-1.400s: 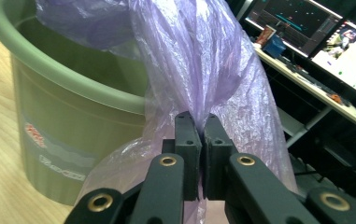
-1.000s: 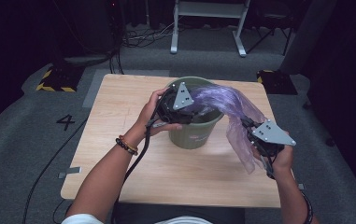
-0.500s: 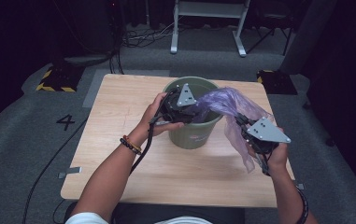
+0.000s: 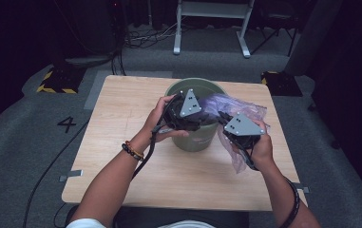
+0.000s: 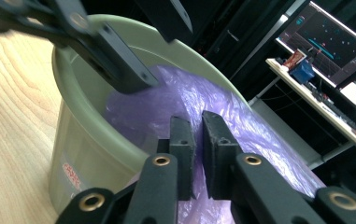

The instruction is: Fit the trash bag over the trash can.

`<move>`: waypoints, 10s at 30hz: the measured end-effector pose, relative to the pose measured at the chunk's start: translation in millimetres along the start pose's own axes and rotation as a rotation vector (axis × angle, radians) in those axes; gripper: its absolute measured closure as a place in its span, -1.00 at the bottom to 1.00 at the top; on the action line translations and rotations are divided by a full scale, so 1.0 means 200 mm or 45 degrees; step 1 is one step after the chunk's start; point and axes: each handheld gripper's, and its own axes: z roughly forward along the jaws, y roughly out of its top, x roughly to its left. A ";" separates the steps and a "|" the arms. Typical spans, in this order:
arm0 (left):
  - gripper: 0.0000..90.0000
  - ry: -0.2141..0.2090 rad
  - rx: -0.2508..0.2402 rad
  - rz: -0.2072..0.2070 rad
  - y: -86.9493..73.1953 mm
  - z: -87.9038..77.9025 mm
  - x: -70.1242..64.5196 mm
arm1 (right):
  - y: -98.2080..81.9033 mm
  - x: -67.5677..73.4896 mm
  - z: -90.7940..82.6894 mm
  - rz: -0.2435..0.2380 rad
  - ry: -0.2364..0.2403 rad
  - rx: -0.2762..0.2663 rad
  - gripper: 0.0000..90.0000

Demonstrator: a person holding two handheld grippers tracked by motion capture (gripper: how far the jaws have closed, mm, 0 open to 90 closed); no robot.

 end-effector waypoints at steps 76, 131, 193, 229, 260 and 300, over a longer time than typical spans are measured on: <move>1.00 0.077 -0.001 -0.009 -0.22 -0.17 0.14 | -0.05 -0.07 -0.27 -0.022 0.191 -0.179 -0.21; -0.39 -0.083 -0.109 -0.038 -0.18 -0.35 -0.36 | -0.18 0.11 -0.07 -0.085 0.163 -0.039 0.99; 0.90 0.328 0.012 -0.291 -0.29 -0.19 0.30 | -0.22 0.16 -0.11 -0.148 0.205 -0.084 0.23; 0.71 0.336 -0.017 -0.306 -0.34 -0.21 0.30 | -0.06 -0.02 -0.12 -0.104 0.134 -0.063 0.04; 0.35 0.375 0.047 -0.348 -0.44 -0.18 0.43 | -0.15 -0.35 0.16 0.152 -0.070 0.056 1.00; 0.96 0.207 0.189 -0.490 -0.59 0.26 0.49 | -0.45 -0.49 0.58 0.534 0.097 0.147 1.00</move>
